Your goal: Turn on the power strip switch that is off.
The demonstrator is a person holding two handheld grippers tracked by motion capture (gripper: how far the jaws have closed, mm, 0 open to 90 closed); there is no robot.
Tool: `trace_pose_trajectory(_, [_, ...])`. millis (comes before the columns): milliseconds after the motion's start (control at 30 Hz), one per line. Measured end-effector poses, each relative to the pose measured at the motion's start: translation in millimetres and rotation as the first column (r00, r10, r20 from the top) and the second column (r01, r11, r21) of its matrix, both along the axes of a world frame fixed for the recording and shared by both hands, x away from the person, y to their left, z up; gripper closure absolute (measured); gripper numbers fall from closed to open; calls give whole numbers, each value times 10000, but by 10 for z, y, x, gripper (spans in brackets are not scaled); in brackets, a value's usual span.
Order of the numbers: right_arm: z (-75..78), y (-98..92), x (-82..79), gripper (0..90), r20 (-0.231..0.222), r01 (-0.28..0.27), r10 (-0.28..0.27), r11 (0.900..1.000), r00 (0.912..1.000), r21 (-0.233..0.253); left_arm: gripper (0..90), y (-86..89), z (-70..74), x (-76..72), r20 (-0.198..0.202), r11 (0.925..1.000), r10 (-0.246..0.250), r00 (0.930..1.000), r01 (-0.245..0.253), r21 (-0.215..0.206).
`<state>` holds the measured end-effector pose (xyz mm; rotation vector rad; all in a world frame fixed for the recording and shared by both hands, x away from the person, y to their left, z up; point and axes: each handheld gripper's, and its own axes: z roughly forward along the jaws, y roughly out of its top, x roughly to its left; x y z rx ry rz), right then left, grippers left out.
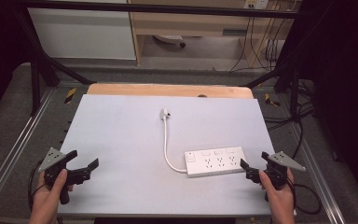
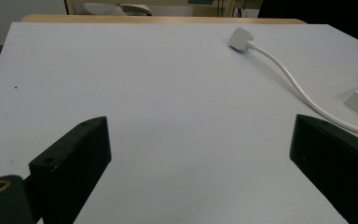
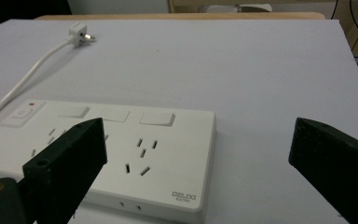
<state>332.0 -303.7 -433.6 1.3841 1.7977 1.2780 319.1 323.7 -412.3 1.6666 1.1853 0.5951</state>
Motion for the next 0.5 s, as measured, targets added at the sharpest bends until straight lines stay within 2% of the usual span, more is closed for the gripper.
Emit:
trace_pose_trajectory(133, [54, 16, -14, 32, 114, -142, 139, 9996, 9998, 252, 59, 10, 2, -9, 43, 9999, -108, 9999, 108, -105])
trace_pose_trajectory(333, [124, 74, -28, 27, 245, -502, 500, 9987, 9984, 75, 73, -46, -15, 3, -114, 9995, -315, 9994, 316, 60])
trace_pose_trajectory(500, [170, 85, -32, 27, 489, -514, 511, 9987, 9975, 57, 70, -57, -19, 5, -132, 9993, -372, 9992, 373, 97])
